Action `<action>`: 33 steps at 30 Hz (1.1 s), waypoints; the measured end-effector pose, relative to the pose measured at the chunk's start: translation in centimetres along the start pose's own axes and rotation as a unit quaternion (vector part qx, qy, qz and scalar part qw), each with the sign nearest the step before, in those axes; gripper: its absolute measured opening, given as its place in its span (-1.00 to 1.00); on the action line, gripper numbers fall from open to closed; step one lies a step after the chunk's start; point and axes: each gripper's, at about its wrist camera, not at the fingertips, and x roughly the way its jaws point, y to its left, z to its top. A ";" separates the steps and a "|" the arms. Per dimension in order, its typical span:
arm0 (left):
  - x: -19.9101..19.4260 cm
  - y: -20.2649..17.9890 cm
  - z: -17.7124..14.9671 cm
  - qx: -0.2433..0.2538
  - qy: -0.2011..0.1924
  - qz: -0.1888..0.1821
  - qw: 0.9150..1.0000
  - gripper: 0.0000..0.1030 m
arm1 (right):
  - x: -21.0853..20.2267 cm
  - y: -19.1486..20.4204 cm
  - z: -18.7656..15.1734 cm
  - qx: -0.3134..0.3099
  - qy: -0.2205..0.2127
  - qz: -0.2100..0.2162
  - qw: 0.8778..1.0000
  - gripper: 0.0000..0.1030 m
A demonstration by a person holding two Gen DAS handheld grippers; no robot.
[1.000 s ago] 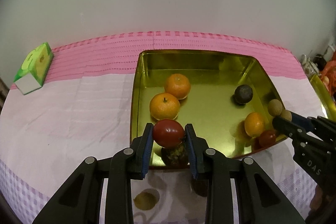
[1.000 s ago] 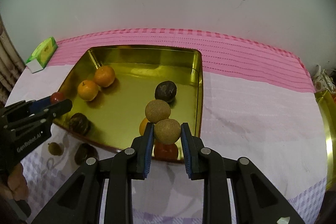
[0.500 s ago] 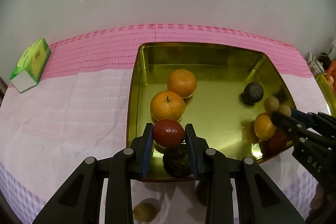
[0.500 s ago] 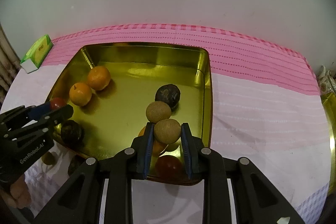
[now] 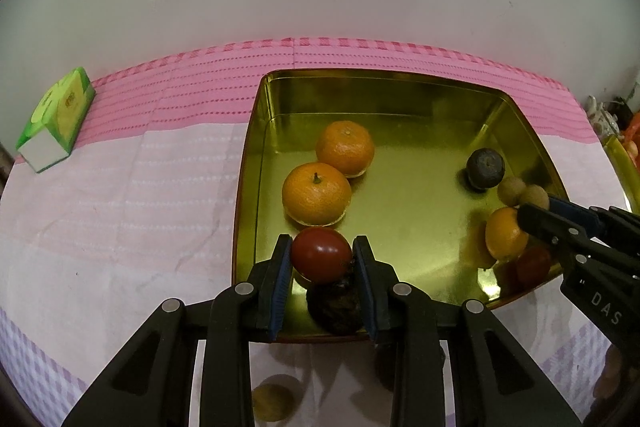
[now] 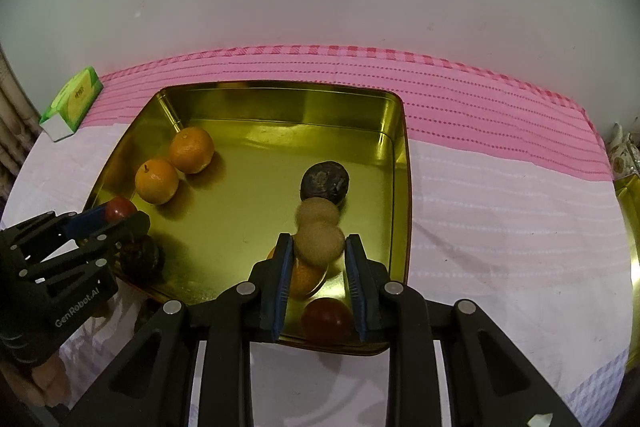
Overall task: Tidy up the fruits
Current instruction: 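Open the left tool to drop the tomato while the right tool releases the longan, then withdraw both open tools from the tin toward the remaining fruits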
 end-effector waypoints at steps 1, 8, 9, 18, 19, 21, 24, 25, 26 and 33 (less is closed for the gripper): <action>0.0 0.0 0.0 -0.001 0.001 -0.001 1.000 -0.37 | 0.0 0.0 0.0 0.000 0.000 -0.001 1.000 -0.50; -0.7 0.4 0.2 -0.004 -0.006 -0.001 1.000 -0.36 | -0.4 0.3 -0.1 0.002 -0.001 0.001 1.000 -0.37; -0.9 0.4 0.1 -0.004 -0.007 -0.001 1.000 -0.36 | -0.4 0.4 -0.1 0.000 -0.001 0.002 1.000 -0.37; -3.1 0.2 -0.3 0.000 -0.017 0.001 1.000 -0.33 | -2.4 1.1 -0.6 -0.006 -0.018 -0.002 1.000 -0.30; -3.6 0.2 -0.4 -0.001 -0.020 0.002 1.000 -0.30 | -2.7 1.2 -0.6 -0.006 -0.021 -0.002 1.000 -0.30; -4.3 0.2 -0.7 -0.002 -0.024 0.002 1.000 -0.25 | -3.4 1.3 -1.0 -0.007 -0.025 -0.002 1.000 -0.29; -5.6 0.5 -1.4 0.001 -0.030 0.007 1.000 -0.24 | -4.5 1.6 -1.7 -0.006 -0.030 0.000 1.000 -0.29; -6.1 0.5 -1.7 0.003 -0.032 0.010 0.999 -0.23 | -4.8 1.7 -1.9 -0.006 -0.032 0.002 0.999 -0.29; -6.5 0.6 -2.0 0.004 -0.034 0.011 0.999 -0.23 | -5.3 1.8 -2.2 -0.007 -0.035 0.004 0.999 -0.29; -9.0 1.9 -4.5 -0.004 -0.043 0.026 0.999 -0.20 | -7.6 2.7 -4.3 -0.015 -0.045 0.013 0.999 -0.28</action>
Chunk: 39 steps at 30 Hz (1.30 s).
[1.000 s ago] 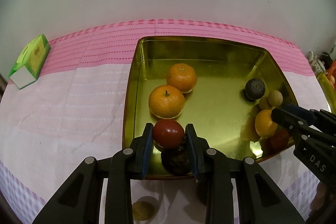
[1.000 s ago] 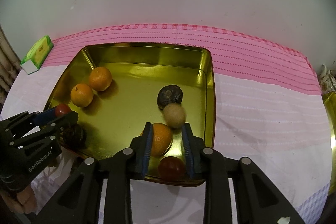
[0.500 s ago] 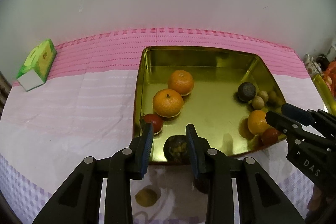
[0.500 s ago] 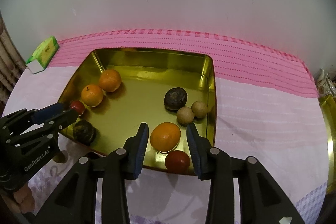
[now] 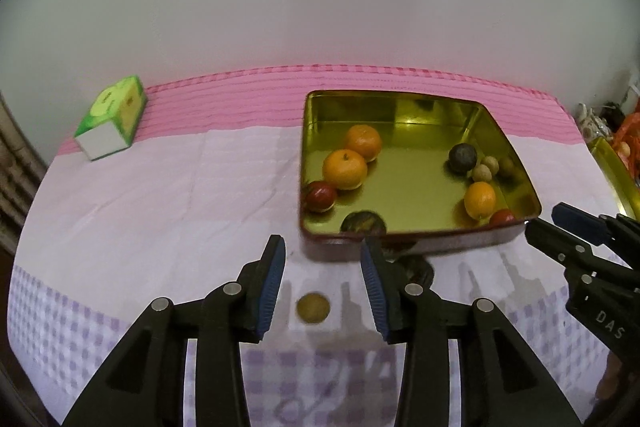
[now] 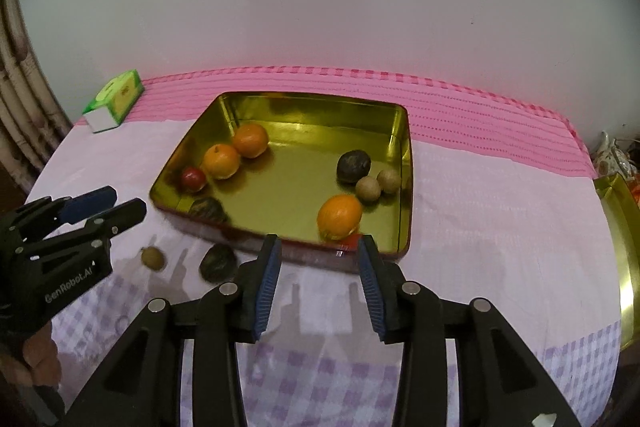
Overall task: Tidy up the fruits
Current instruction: 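Withdraw both open tools from the tin toward the remaining fruits, then close the left tool on the last longan while the right tool grasps the dark brown fruit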
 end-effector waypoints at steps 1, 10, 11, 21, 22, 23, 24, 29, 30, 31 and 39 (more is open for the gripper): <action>-0.4 0.3 -0.5 -0.003 -0.001 0.003 1.000 -0.20 | -0.3 0.1 -0.5 -0.001 -0.001 0.000 1.000 -0.28; -2.0 2.7 -4.5 -0.026 0.005 0.024 0.999 -0.16 | 0.0 1.2 -4.7 -0.011 0.022 0.005 1.000 -0.28; -2.0 3.1 -5.1 -0.027 0.008 0.028 0.999 -0.16 | 0.0 1.3 -5.0 -0.012 0.025 0.005 1.000 -0.28; -0.8 4.1 -8.8 -0.038 0.040 0.032 0.998 -0.16 | 0.8 2.4 -6.4 -0.018 0.040 0.013 0.999 -0.29; -0.6 3.8 -8.9 -0.035 0.041 0.030 0.998 -0.16 | 0.9 2.4 -6.5 -0.019 0.041 0.013 0.999 -0.29; -0.4 3.7 -8.9 -0.033 0.041 0.028 0.998 -0.16 | 0.9 2.4 -6.6 -0.019 0.042 0.013 0.999 -0.28; -0.2 3.5 -8.9 -0.030 0.041 0.027 0.998 -0.16 | 1.0 2.4 -6.6 -0.020 0.043 0.013 0.999 -0.28; 0.7 2.4 -8.5 -0.025 0.043 0.015 0.999 -0.16 | 1.5 2.1 -6.9 -0.015 0.048 0.009 0.999 -0.28; 1.0 2.2 -8.3 -0.025 0.043 0.012 0.999 -0.16 | 1.6 1.9 -6.9 -0.013 0.050 0.008 0.999 -0.28; 1.2 2.1 -8.2 -0.024 0.042 0.009 0.999 -0.16 | 1.7 1.8 -7.0 -0.011 0.051 0.008 0.999 -0.28; 2.8 0.2 -6.8 -0.002 0.031 -0.009 0.999 -0.16 | 2.5 1.0 -7.3 0.002 0.060 0.004 0.998 -0.28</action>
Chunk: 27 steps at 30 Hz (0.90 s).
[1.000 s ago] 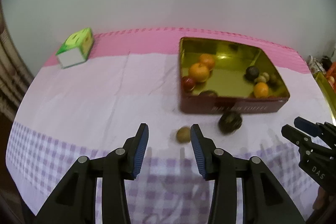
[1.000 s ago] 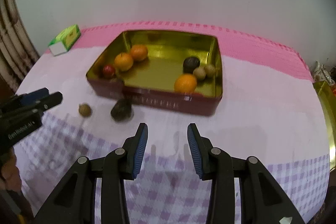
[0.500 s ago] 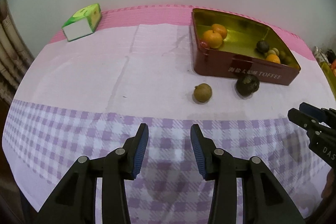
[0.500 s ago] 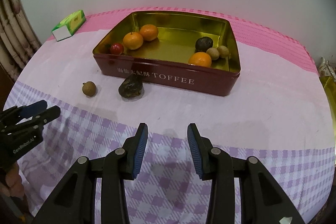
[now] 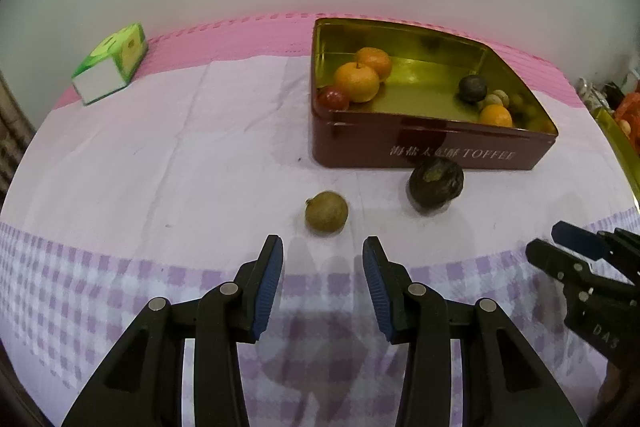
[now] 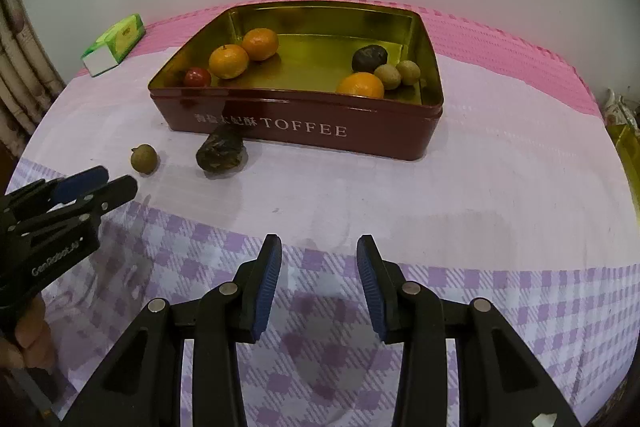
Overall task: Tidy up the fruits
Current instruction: 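Close the left tool on the last longan while the right tool grasps the dark brown fruit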
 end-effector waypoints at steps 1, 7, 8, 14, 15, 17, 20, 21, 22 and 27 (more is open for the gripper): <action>0.2 -0.1 0.1 0.000 0.000 0.000 1.000 -0.16 | 0.1 0.0 0.0 0.001 0.001 0.000 1.000 -0.28; 1.3 -0.3 0.7 0.003 0.002 0.004 1.000 -0.16 | 0.7 -0.1 0.1 0.002 0.007 -0.001 1.000 -0.28; 1.4 -0.3 0.7 0.003 0.001 0.002 1.000 -0.16 | 0.7 -0.1 0.1 0.002 0.008 -0.001 1.000 -0.28; 2.2 -0.2 0.6 0.005 0.004 0.002 1.000 -0.37 | 1.1 -0.1 0.0 0.004 0.012 -0.004 1.000 -0.28; 2.3 -0.1 0.5 0.004 0.004 0.000 1.000 -0.40 | 1.1 -0.1 -0.1 0.005 0.013 -0.004 1.000 -0.28; 2.2 0.1 0.4 0.003 0.000 -0.001 1.000 -0.46 | 1.2 -0.1 -0.1 0.004 0.014 -0.005 1.000 -0.28; 2.2 0.3 0.4 0.004 -0.001 -0.005 1.000 -0.54 | 1.2 -0.1 -0.1 0.004 0.014 -0.006 1.000 -0.28; 2.2 0.3 0.4 0.003 -0.002 -0.006 1.000 -0.55 | 1.2 -0.1 -0.1 0.004 0.014 -0.006 1.000 -0.28; 2.3 0.4 0.4 0.003 -0.003 -0.005 1.000 -0.55 | 1.2 -0.1 -0.1 0.003 0.014 -0.006 1.000 -0.28; 2.1 0.8 0.1 0.003 -0.006 -0.004 1.000 -0.55 | 1.3 0.1 -0.1 0.001 0.014 -0.006 1.000 -0.27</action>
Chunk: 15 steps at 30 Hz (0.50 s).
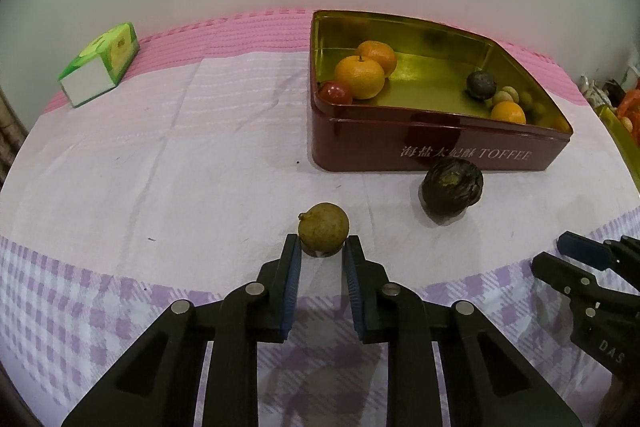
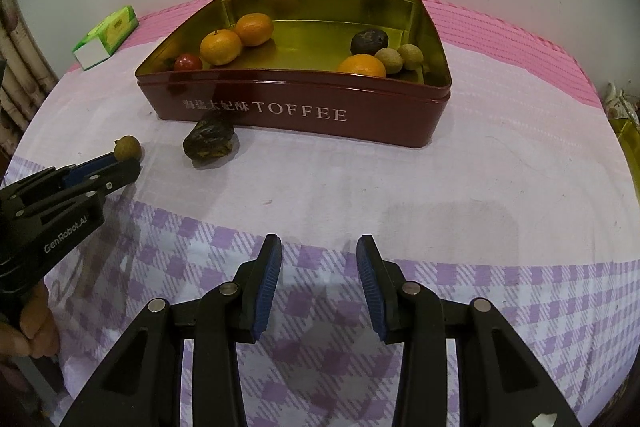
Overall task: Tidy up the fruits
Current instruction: 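Close the left tool on the last longan while the right tool grasps the dark brown fruit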
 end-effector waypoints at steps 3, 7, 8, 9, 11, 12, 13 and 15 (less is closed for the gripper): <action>-0.2 0.3 -0.2 -0.001 0.000 0.000 1.000 -0.55 | 0.0 0.4 0.0 -0.004 -0.001 0.001 1.000 -0.24; -0.5 1.4 -0.3 -0.007 0.000 0.004 1.000 -0.55 | 0.1 1.4 0.2 -0.016 -0.001 0.005 1.000 -0.21; -0.5 1.5 -0.4 -0.008 0.000 0.005 1.000 -0.55 | 0.2 1.8 0.3 -0.019 0.000 0.007 1.000 -0.21; -0.6 1.8 -0.4 -0.010 0.000 0.007 1.000 -0.55 | 0.2 2.1 0.4 -0.023 0.000 0.009 1.000 -0.21; -0.7 2.4 -0.4 -0.014 0.001 0.008 1.000 -0.55 | 0.4 2.8 0.7 -0.029 0.000 0.011 1.000 -0.21; -0.7 2.6 -0.4 -0.016 0.001 0.009 1.000 -0.55 | 0.5 3.3 0.9 -0.035 0.000 0.011 0.999 -0.21; -0.7 2.9 -0.4 -0.018 0.001 0.010 1.000 -0.55 | 0.5 3.6 1.0 -0.039 -0.001 0.011 0.999 -0.20; -0.8 3.4 -0.5 -0.020 0.000 0.013 1.000 -0.55 | 0.8 4.4 1.4 -0.050 -0.001 0.010 0.999 -0.15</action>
